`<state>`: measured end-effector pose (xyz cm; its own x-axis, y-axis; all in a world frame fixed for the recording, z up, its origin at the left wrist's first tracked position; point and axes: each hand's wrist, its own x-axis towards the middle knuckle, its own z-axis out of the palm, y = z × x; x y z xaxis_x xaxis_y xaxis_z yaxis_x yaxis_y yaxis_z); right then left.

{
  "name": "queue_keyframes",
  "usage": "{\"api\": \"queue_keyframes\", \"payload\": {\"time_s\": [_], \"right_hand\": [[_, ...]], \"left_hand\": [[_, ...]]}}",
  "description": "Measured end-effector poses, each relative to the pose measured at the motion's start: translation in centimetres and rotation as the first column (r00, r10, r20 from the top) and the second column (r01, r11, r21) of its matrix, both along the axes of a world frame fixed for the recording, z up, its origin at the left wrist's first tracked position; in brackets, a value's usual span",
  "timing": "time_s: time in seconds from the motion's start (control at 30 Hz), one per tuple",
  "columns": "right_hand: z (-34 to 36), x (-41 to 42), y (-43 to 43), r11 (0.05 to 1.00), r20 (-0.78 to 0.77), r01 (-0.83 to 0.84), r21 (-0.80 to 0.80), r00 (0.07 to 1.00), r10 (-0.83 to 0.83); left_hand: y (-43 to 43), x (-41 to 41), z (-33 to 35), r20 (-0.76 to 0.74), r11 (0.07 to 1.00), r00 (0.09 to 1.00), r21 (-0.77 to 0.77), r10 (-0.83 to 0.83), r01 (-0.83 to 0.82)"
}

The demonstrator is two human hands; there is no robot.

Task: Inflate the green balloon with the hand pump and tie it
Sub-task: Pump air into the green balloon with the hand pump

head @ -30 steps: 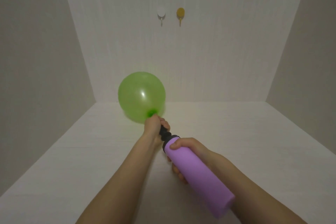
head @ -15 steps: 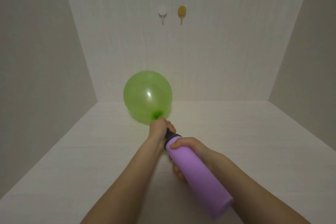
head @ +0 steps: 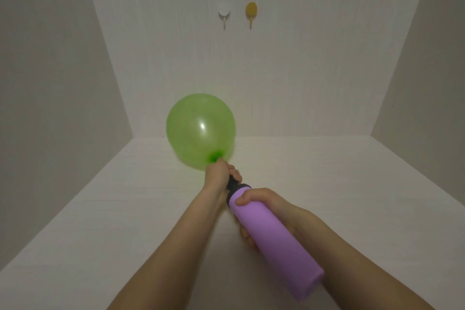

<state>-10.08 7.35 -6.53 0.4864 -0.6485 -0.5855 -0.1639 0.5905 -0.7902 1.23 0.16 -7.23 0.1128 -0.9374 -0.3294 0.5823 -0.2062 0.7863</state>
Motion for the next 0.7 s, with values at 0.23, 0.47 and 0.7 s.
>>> {"api": "queue_keyframes", "payload": {"time_s": [0.23,0.47,0.7], "right_hand": [[-0.1,-1.3,1.5,0.999,0.042,-0.043,0.016,0.998,0.042],[0.0,0.3,0.1,1.000,0.019,-0.011,-0.002,1.000,0.011],[0.0,-1.2,1.0,0.998,-0.014,-0.059,0.012,0.998,0.059]], "left_hand": [[-2.0,3.4,1.9,-0.092,0.998,0.994,-0.009,0.053,-0.054],[-0.3,0.8,0.4,-0.045,1.000,0.999,-0.013,0.017,-0.018],[-2.4,3.8,1.5,-0.047,0.997,0.996,-0.011,0.078,-0.079]]}}
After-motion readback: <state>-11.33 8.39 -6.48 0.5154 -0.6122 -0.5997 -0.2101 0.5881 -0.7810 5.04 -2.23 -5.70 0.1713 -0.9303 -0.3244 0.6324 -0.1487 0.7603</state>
